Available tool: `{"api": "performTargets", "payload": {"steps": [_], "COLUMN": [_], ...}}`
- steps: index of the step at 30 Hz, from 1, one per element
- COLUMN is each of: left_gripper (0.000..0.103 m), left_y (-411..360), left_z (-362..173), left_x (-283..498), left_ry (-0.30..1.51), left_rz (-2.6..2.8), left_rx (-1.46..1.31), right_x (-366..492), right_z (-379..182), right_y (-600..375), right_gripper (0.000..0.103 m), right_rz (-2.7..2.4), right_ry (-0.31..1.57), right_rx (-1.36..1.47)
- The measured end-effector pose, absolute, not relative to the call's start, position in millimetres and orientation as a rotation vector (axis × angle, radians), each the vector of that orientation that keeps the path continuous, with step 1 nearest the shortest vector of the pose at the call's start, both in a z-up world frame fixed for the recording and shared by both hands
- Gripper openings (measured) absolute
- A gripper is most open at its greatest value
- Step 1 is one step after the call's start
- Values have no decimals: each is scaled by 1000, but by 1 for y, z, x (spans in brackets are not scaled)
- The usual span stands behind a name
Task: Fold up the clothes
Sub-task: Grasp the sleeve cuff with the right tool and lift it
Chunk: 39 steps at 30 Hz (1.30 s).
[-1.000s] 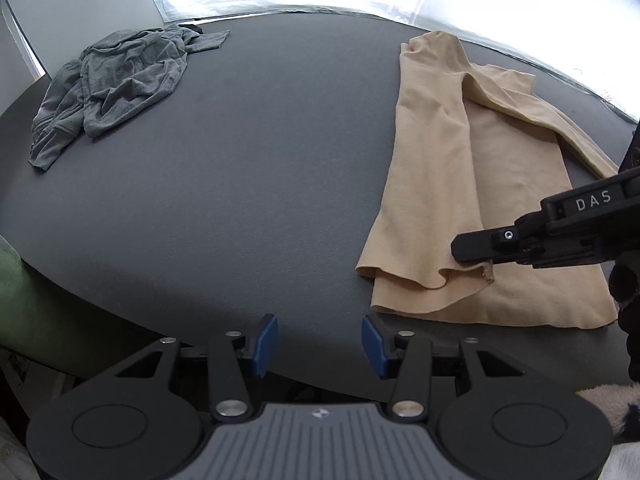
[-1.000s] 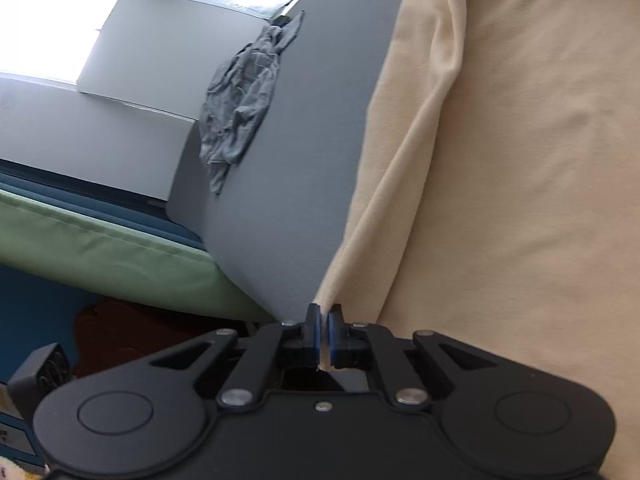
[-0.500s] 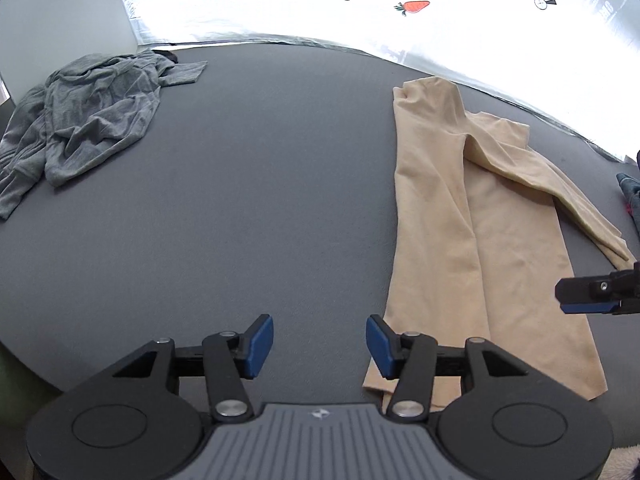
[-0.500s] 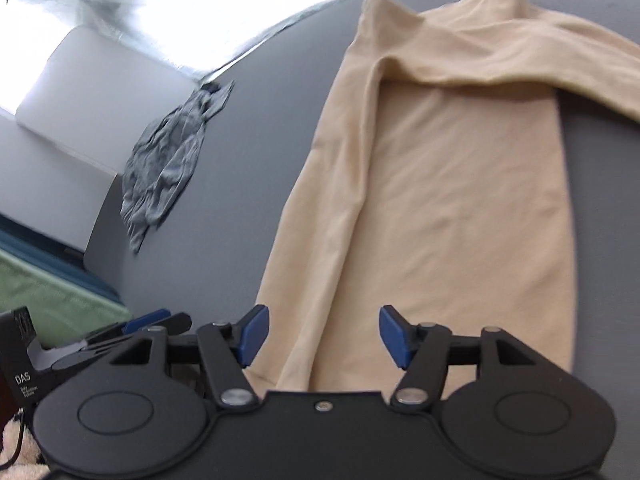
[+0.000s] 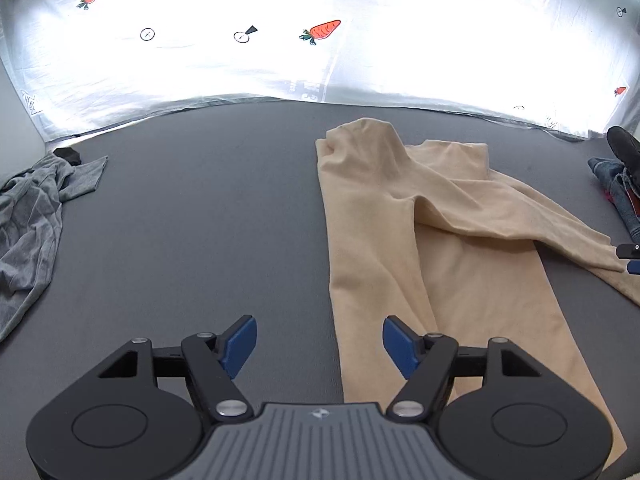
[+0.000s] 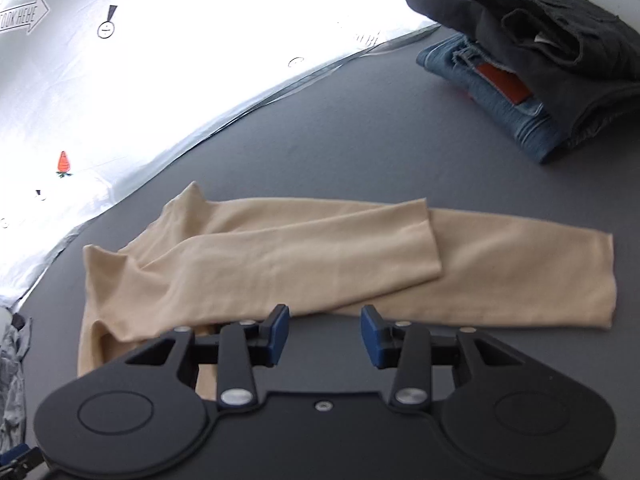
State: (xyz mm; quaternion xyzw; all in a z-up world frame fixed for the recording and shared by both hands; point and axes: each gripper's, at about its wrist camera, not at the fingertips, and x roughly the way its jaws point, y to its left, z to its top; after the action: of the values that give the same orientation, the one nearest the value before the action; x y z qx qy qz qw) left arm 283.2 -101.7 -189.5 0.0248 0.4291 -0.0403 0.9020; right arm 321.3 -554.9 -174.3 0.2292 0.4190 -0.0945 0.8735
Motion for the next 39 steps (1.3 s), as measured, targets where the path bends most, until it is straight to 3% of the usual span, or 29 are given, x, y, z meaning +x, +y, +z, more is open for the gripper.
{"api": "performTargets", "payload": {"steps": [6, 10, 11, 12, 13, 23, 25, 30, 33, 39], "left_gripper": [77, 77, 77, 77, 77, 78, 89, 93, 92, 92], "left_y": [-114, -114, -115, -120, -125, -177, -182, -183, -169, -127], "left_z": [-198, -212, -216, -219, -222, -262, -268, -266, -251, -173], "left_x": [377, 439, 454, 464, 474, 521, 526, 546, 558, 505], "left_ry": [911, 948, 953, 946, 937, 910, 859, 850, 896, 781], "left_rz": [34, 86, 90, 81, 71, 32, 60, 107, 154, 215], "left_rx": [65, 15, 13, 30, 50, 248, 264, 254, 184, 21], "right_x": [370, 395, 398, 401, 402, 376, 379, 386, 386, 375], "right_z": [-205, -218, -218, -218, -216, -153, -161, -173, -161, -113], "right_y": [-600, -595, -591, -586, -580, -560, -558, -546, -535, -497], "right_gripper": [42, 50, 40, 16, 2, 1, 1, 1, 1, 1], "right_rz": [-261, -309, -300, -287, -284, -452, -456, -448, -420, -237], "right_ry": [905, 938, 942, 947, 947, 772, 812, 854, 808, 632], "right_rx": [531, 460, 434, 408, 374, 185, 133, 47, -7, -33]}}
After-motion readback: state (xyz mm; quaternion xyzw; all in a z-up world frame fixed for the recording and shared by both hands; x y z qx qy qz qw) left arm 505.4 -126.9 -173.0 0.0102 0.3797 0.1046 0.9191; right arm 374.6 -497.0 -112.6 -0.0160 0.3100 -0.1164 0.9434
